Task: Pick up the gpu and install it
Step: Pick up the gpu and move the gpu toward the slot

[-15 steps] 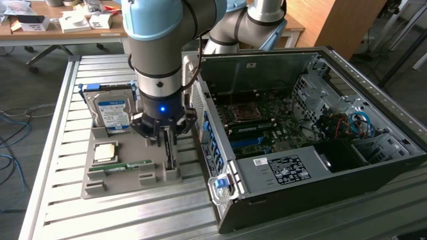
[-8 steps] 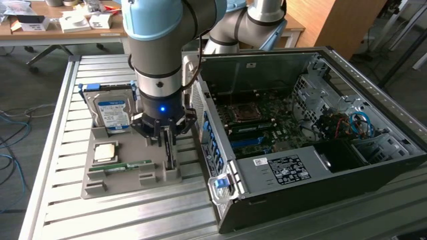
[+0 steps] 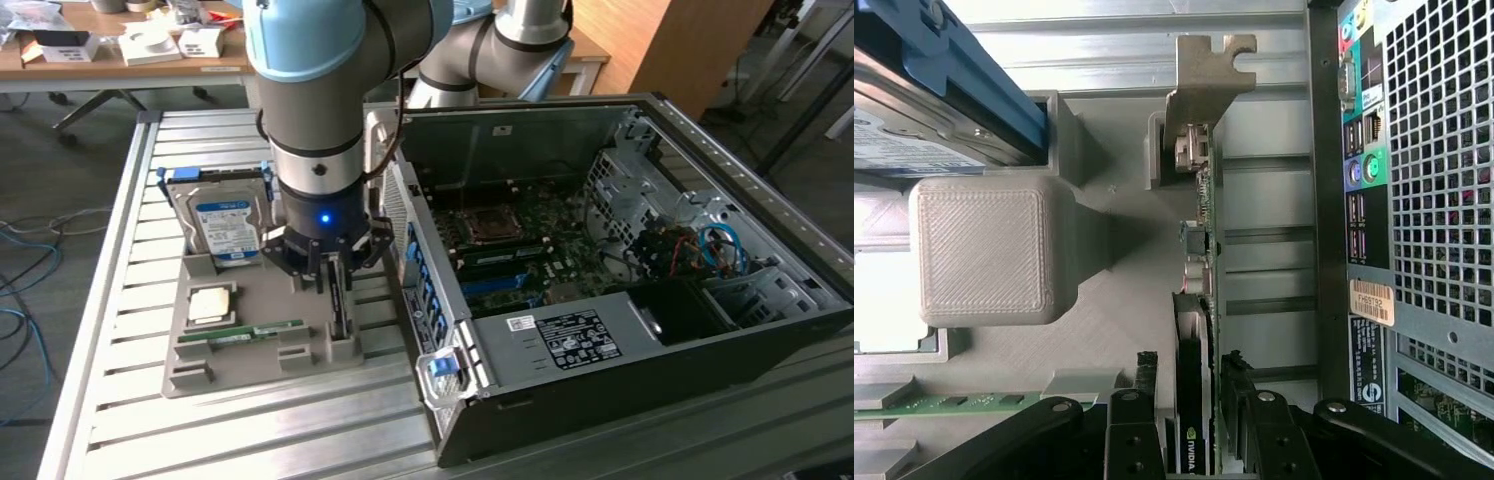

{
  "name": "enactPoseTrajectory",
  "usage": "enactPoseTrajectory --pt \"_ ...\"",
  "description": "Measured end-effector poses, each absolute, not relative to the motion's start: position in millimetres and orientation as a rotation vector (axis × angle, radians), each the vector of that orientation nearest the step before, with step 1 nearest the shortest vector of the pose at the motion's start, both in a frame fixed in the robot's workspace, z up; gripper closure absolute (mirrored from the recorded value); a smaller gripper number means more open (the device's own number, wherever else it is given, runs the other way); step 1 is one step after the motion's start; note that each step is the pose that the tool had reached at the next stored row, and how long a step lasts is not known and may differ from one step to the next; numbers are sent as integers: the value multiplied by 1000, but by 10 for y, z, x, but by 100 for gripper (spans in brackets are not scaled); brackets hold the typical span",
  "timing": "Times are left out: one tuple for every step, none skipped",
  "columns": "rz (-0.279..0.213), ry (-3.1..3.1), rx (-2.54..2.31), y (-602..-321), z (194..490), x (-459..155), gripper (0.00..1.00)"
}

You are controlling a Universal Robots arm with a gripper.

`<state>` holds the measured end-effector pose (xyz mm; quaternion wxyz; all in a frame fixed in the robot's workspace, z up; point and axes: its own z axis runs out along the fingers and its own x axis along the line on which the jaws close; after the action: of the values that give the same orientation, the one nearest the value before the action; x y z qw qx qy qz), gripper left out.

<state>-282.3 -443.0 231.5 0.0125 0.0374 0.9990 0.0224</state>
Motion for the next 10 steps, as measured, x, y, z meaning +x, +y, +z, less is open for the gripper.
enactPoseTrajectory --pt "70 3114 117 -4431 2312 -2823 61" --pt "70 3114 117 -4431 2311 -2823 61" --pt "70 3114 117 -4431 2311 -2823 61" --pt "69 3114 117 -4431 2311 -2823 61" --pt "70 3114 117 -4431 2311 -2823 61" --pt "70 3114 117 -4430 2310 -2823 61" --pt "70 3114 117 -4431 2310 -2823 61" --pt "70 3114 117 -4430 2309 -2822 61" --pt "70 3114 117 -4430 2309 -2821 61" --pt "70 3114 117 -4430 2309 -2820 61"
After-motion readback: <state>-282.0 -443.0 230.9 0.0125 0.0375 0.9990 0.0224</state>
